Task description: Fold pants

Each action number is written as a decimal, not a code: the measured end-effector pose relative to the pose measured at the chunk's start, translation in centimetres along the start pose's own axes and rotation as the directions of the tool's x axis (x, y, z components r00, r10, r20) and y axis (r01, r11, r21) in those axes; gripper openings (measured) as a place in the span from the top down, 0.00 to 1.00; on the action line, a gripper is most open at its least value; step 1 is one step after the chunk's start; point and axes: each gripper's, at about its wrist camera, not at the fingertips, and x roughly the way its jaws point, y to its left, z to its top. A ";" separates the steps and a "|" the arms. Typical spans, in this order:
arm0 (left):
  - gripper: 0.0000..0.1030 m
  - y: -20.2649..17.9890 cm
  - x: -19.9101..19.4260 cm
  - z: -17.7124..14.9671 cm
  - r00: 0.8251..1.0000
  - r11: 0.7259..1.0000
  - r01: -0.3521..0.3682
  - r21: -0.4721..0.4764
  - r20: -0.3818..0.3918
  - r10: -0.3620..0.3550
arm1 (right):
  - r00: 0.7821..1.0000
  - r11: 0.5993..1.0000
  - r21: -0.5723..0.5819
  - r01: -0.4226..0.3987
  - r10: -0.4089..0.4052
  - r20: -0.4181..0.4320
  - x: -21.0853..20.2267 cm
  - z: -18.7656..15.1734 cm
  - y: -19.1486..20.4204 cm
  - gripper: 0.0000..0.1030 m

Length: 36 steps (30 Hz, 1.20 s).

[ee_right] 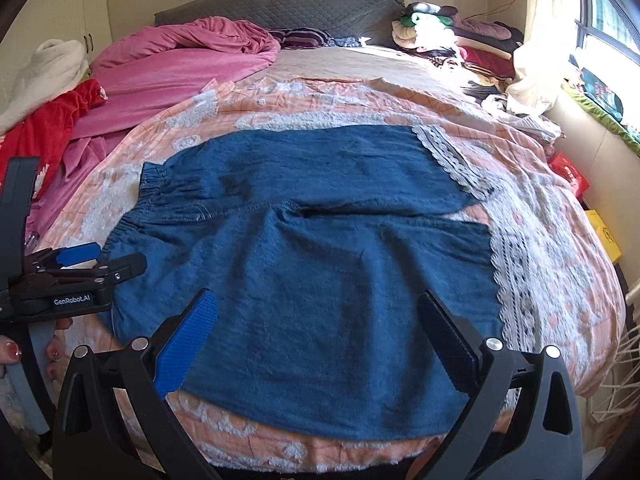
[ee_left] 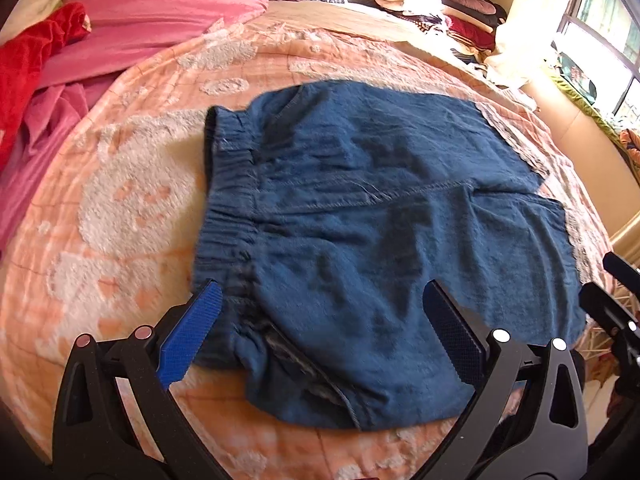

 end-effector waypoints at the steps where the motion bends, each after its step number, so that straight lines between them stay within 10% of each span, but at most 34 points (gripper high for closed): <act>1: 0.08 0.4 0.1 0.6 1.000 1.000 0.015 -0.008 -0.001 -0.015 | 1.000 1.000 0.006 -0.025 0.025 -0.003 0.5 1.0 -0.1 0.04; 22: 0.10 9.6 6.9 10.6 1.000 0.995 -0.011 -0.097 0.027 0.014 | 0.982 0.942 -0.278 -0.190 0.182 -0.053 12.5 17.5 1.4 0.04; 36: 0.61 8.9 11.4 11.6 0.997 1.000 0.018 -0.019 -0.081 -0.019 | 0.950 0.865 -0.393 -0.311 0.274 -0.150 21.9 20.5 3.5 0.04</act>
